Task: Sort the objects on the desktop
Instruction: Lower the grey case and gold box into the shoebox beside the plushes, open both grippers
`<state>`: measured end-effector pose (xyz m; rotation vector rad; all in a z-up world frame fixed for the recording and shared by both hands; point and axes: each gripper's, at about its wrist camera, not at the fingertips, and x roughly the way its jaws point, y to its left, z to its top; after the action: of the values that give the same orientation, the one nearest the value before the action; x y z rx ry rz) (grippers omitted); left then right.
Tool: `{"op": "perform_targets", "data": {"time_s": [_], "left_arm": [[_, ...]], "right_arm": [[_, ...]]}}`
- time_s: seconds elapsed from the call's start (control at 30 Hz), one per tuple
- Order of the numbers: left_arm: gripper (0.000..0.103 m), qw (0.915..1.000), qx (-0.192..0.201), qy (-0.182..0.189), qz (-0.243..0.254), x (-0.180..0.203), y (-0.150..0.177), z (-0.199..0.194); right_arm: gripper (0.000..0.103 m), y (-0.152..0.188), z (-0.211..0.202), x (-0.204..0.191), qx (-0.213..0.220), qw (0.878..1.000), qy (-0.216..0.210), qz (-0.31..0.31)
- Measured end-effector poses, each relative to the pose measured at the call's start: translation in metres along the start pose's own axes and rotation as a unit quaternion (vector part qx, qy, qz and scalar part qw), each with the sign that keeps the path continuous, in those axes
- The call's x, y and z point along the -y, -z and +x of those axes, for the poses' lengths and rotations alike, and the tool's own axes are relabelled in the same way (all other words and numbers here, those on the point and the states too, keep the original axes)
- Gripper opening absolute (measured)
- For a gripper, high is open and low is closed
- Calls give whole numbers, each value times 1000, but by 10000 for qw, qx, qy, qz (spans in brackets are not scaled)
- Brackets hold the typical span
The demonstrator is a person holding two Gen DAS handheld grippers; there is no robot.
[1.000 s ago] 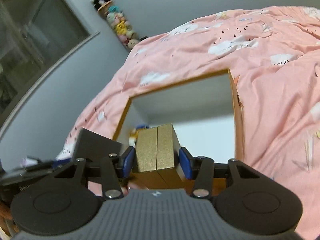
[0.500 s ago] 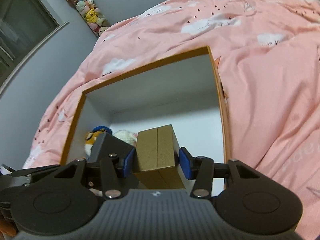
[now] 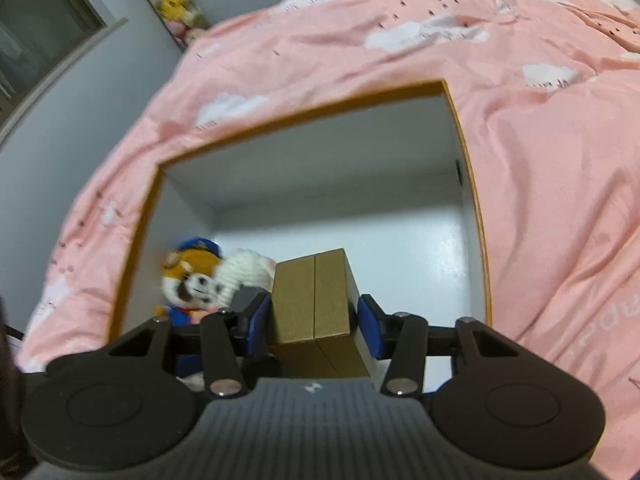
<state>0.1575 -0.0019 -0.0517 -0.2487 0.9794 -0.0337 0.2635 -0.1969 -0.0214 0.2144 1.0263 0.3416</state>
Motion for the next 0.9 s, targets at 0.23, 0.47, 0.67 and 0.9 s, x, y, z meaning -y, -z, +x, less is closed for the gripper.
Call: {"op": "perform_targets", "data": {"time_s": [0.23, 0.47, 0.67, 0.9], "left_arm": [[48, 9993, 252, 209, -165, -14, 10, -3], [54, 9972, 80, 691, -283, -22, 2, -5], [30, 9961, 138, 776, -396, -26, 8, -3], [29, 9957, 343, 742, -430, -33, 12, -19]], "right_arm": [[50, 16, 25, 1, -343, 9992, 139, 152], [50, 10, 19, 7, -390, 9987, 105, 323], [50, 20, 24, 4, -408, 9988, 179, 217], [52, 25, 28, 5, -568, 9979, 106, 292]]}}
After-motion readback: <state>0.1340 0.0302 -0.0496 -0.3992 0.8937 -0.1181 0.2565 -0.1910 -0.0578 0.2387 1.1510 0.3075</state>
